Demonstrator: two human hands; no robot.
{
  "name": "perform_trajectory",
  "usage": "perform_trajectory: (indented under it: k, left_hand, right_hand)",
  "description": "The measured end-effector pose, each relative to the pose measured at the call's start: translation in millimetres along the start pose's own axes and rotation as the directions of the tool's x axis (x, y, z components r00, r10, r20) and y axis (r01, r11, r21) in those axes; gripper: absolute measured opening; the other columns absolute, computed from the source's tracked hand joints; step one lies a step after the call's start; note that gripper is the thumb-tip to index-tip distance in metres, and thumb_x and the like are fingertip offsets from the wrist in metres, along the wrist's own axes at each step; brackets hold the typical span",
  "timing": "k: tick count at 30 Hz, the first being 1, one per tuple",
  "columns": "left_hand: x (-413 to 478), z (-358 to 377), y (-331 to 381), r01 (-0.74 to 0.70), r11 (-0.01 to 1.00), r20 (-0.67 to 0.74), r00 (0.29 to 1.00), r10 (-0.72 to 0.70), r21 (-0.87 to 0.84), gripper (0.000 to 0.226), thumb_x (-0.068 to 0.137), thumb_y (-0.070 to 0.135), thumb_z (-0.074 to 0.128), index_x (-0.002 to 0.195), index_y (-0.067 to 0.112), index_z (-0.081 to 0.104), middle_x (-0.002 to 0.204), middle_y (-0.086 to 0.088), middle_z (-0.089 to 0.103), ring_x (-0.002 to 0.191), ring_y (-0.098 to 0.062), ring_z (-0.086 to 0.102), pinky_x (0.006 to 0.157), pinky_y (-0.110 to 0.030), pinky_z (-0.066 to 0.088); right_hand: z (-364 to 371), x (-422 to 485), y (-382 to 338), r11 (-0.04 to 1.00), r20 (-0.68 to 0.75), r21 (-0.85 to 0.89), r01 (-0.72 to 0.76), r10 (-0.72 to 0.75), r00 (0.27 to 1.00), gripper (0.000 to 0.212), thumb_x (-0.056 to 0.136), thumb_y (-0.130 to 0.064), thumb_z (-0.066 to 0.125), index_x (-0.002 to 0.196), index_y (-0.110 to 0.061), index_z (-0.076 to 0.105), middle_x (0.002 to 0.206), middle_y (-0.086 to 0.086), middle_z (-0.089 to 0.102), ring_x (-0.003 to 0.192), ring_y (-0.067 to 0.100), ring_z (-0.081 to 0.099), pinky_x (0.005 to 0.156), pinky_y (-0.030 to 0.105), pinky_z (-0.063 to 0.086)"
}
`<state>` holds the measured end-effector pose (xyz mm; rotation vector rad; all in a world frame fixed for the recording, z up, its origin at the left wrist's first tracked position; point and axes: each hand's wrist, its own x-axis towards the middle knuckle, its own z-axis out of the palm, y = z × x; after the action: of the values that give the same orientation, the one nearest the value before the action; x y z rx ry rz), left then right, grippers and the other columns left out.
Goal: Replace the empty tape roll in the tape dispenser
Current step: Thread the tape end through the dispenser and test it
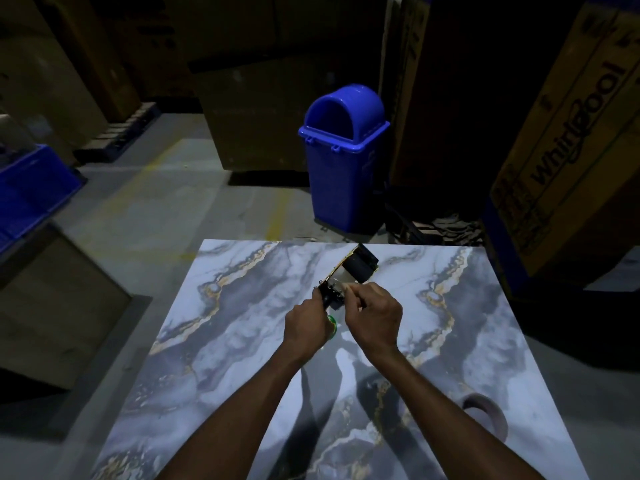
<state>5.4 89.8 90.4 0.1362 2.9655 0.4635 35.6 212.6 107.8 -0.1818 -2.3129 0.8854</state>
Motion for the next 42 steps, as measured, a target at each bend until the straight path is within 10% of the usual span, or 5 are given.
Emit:
perform_trajectory:
  k: [11, 28, 42]
  left_hand:
    - [7.1, -2.8, 1.4, 0.059, 0.995, 0.032, 0.998, -0.056, -0.086, 0.049, 0.098, 0.027, 0.054, 0.143, 0.016, 0.04, 0.125, -0.014, 0.068, 0.111, -0.036, 0.065, 0.084, -0.04, 0.051]
    - [5.4, -3.8, -6.7, 0.04, 0.994, 0.032, 0.999, -0.037, -0.107, 0.043, 0.096, 0.026, 0.054, 0.137, 0.013, 0.047, 0.121, -0.015, 0.068, 0.11, -0.038, 0.065, 0.083, -0.039, 0.051]
    - [12.9, -5.2, -12.4, 0.047, 0.986, 0.019, 0.999, -0.045, -0.157, 0.043, 0.092, 0.024, 0.056, 0.133, 0.014, 0.048, 0.117, -0.011, 0.07, 0.103, -0.034, 0.067, 0.073, -0.036, 0.05]
  right_hand:
    - [-21.2, 5.2, -16.6, 0.979, -0.057, 0.03, 0.199, -0.198, 0.979, 0.009, 0.089, -0.017, 0.076, 0.08, -0.014, 0.076, 0.063, -0.001, 0.06, 0.057, 0.016, 0.055, 0.052, 0.027, 0.042]
    - [-38.8, 135.8, 4.4, 0.976, 0.322, 0.078, -0.202, 0.168, 0.932, 0.02, 0.093, -0.034, 0.068, 0.088, -0.016, 0.074, 0.09, 0.001, 0.067, 0.073, 0.006, 0.058, 0.062, 0.017, 0.04]
    - [-28.8, 73.6, -59.9, 0.952, 0.183, 0.119, 0.283, -0.301, 0.936, 0.017, 0.083, -0.023, 0.076, 0.071, -0.012, 0.073, 0.071, 0.003, 0.069, 0.066, 0.018, 0.061, 0.063, 0.031, 0.051]
